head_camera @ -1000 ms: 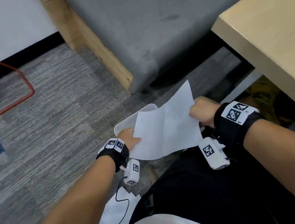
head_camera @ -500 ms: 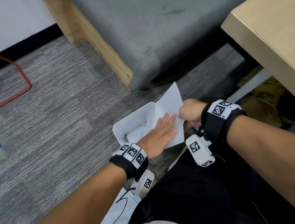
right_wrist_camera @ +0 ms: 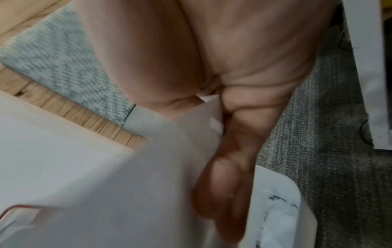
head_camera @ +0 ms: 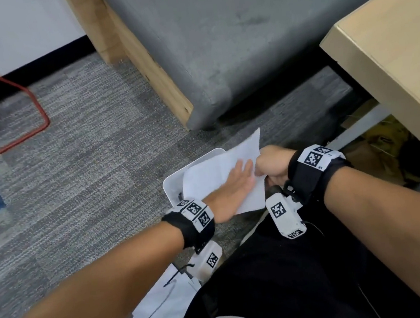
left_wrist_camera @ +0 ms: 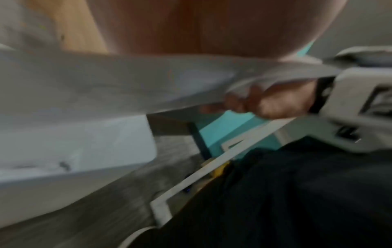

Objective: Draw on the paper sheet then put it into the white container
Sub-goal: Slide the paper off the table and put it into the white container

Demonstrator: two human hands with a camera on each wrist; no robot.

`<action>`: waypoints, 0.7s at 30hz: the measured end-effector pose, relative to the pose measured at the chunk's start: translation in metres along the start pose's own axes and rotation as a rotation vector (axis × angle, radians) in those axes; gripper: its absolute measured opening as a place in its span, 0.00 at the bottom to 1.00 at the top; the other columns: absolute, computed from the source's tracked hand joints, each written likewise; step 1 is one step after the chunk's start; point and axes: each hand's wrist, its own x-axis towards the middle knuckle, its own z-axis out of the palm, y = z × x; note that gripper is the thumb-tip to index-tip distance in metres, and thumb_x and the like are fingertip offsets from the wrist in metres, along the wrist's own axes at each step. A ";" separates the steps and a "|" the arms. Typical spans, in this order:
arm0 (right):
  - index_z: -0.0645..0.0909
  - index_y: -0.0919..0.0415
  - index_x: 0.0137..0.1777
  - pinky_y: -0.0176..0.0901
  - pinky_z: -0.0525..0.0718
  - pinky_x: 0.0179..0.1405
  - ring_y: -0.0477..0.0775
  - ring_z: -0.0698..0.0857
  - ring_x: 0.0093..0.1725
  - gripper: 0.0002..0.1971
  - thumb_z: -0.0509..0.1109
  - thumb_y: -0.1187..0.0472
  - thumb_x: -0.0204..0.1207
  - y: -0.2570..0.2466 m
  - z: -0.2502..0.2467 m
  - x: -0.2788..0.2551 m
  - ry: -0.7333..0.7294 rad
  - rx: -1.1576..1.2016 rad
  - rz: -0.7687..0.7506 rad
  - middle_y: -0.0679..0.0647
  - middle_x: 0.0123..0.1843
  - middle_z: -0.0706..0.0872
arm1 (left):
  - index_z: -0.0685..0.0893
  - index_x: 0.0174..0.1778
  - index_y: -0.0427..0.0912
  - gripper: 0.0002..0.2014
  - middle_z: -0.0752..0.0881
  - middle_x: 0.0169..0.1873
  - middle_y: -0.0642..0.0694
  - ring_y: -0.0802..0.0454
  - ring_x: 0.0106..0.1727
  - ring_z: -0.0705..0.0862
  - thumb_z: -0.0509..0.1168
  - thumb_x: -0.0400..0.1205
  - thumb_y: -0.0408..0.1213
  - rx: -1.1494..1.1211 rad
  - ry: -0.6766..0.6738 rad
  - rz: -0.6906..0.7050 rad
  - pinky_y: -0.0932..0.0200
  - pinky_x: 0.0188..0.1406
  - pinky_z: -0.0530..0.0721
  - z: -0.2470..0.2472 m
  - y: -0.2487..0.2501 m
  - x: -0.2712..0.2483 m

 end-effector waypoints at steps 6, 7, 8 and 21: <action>0.81 0.74 0.57 0.63 0.87 0.55 0.73 0.87 0.55 0.15 0.58 0.77 0.73 0.006 -0.011 0.004 0.024 0.047 0.034 0.67 0.59 0.87 | 0.40 0.87 0.60 0.30 0.32 0.86 0.49 0.44 0.87 0.35 0.36 0.88 0.59 0.404 -0.178 -0.271 0.31 0.82 0.43 -0.008 -0.056 -0.017; 0.81 0.73 0.54 0.67 0.87 0.54 0.73 0.88 0.53 0.15 0.57 0.77 0.72 0.007 -0.010 0.007 0.031 0.058 0.034 0.69 0.57 0.88 | 0.39 0.87 0.61 0.31 0.33 0.86 0.52 0.48 0.87 0.34 0.36 0.87 0.61 0.351 -0.120 -0.145 0.36 0.84 0.40 -0.014 -0.041 -0.024; 0.82 0.73 0.52 0.70 0.87 0.53 0.73 0.89 0.50 0.15 0.56 0.78 0.70 0.008 -0.008 0.010 0.040 0.067 0.026 0.70 0.54 0.88 | 0.39 0.86 0.62 0.30 0.33 0.86 0.55 0.53 0.87 0.33 0.37 0.88 0.62 0.264 -0.055 -0.033 0.43 0.84 0.37 -0.013 -0.030 -0.026; 0.82 0.73 0.50 0.73 0.84 0.56 0.73 0.89 0.52 0.15 0.56 0.77 0.69 0.006 -0.005 0.002 -0.004 0.107 0.015 0.71 0.53 0.89 | 0.41 0.87 0.61 0.35 0.39 0.87 0.59 0.60 0.87 0.39 0.38 0.84 0.67 0.174 -0.008 -0.095 0.45 0.86 0.41 -0.031 -0.027 -0.040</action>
